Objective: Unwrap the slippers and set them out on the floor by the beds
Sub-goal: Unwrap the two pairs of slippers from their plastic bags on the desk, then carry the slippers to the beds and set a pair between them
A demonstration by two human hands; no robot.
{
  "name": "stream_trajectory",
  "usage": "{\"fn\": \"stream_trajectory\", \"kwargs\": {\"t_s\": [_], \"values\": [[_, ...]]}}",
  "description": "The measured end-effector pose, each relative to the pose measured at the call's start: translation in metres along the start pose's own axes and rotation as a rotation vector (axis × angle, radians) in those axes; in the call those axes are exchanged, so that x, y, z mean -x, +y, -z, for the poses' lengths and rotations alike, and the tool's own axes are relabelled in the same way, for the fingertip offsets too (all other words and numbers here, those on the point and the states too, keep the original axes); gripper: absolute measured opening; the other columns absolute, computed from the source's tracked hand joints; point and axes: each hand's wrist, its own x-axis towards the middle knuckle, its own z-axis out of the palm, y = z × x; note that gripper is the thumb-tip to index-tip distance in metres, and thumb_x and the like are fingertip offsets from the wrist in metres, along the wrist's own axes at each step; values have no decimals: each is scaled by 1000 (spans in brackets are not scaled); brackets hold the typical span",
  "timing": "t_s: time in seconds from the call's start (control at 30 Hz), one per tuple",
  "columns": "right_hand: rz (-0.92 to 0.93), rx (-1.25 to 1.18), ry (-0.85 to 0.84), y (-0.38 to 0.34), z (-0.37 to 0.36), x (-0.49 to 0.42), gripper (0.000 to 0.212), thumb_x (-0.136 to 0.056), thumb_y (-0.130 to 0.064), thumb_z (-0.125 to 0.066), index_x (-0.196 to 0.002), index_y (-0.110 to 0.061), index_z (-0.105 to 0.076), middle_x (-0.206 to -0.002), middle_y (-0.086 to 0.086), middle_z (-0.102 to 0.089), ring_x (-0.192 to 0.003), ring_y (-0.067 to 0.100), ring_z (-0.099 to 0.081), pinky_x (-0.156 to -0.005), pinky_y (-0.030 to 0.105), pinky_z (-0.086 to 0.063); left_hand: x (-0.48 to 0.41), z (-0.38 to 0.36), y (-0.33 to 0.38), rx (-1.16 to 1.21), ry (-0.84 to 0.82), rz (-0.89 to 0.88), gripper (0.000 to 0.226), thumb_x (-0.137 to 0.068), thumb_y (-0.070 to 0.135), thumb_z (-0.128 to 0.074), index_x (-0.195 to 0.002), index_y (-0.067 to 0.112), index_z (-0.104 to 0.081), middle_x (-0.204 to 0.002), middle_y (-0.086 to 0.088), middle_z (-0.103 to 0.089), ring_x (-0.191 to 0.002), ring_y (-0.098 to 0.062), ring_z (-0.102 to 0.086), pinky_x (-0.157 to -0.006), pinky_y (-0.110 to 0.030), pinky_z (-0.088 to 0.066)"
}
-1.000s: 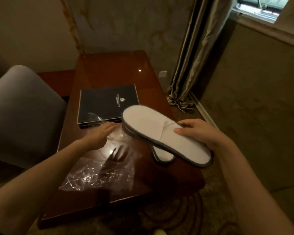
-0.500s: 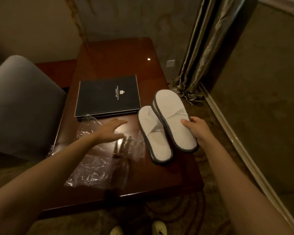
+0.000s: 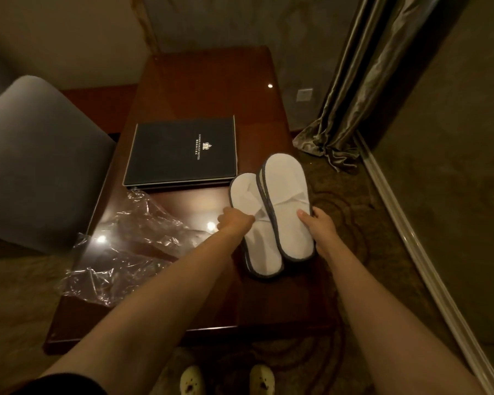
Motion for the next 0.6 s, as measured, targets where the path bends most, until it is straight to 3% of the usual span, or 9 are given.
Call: {"fn": "stream_trajectory", "kwargs": {"t_s": [0.17, 0.33, 0.47, 0.6], "values": [[-34, -15, -11, 13, -3, -6, 41, -91, -23, -55, -130, -10, -49, -124, 12, -59, -100, 23, -57, -82, 36, -49, -11, -12, 6, 34, 3, 49, 63, -80, 31, -68, -131, 7, -40, -130, -17, -50, -114, -35, -53, -97, -43, -50], [-23, -31, -26, 15, 2, -12, 43, -92, -22, -54, -132, -9, -46, -127, 12, -58, -102, 22, -57, -82, 35, -48, -18, -25, 6, 196, -55, 95, 54, -80, 15, -66, -128, 3, -46, -130, -18, -51, -115, -33, -52, -96, -40, -51], [-23, -29, -30, 22, 5, -13, 44, -92, -21, -54, -133, -10, -45, -129, 12, -56, -103, 22, -56, -82, 35, -48, -17, -28, 1, 325, -90, 81, 50, -81, 13, -64, -126, 1, -48, -121, -18, -55, -98, -29, -56, -78, -33, -50], [-15, -44, -23, 24, 5, -13, 43, -92, -22, -55, -133, -11, -45, -128, 10, -57, -96, 17, -55, -76, 32, -48, -13, -28, -2, 514, -174, 68, 48, -83, 16, -62, -127, 2, -48, -117, -15, -56, -84, -22, -51, -77, -32, -44]]}}
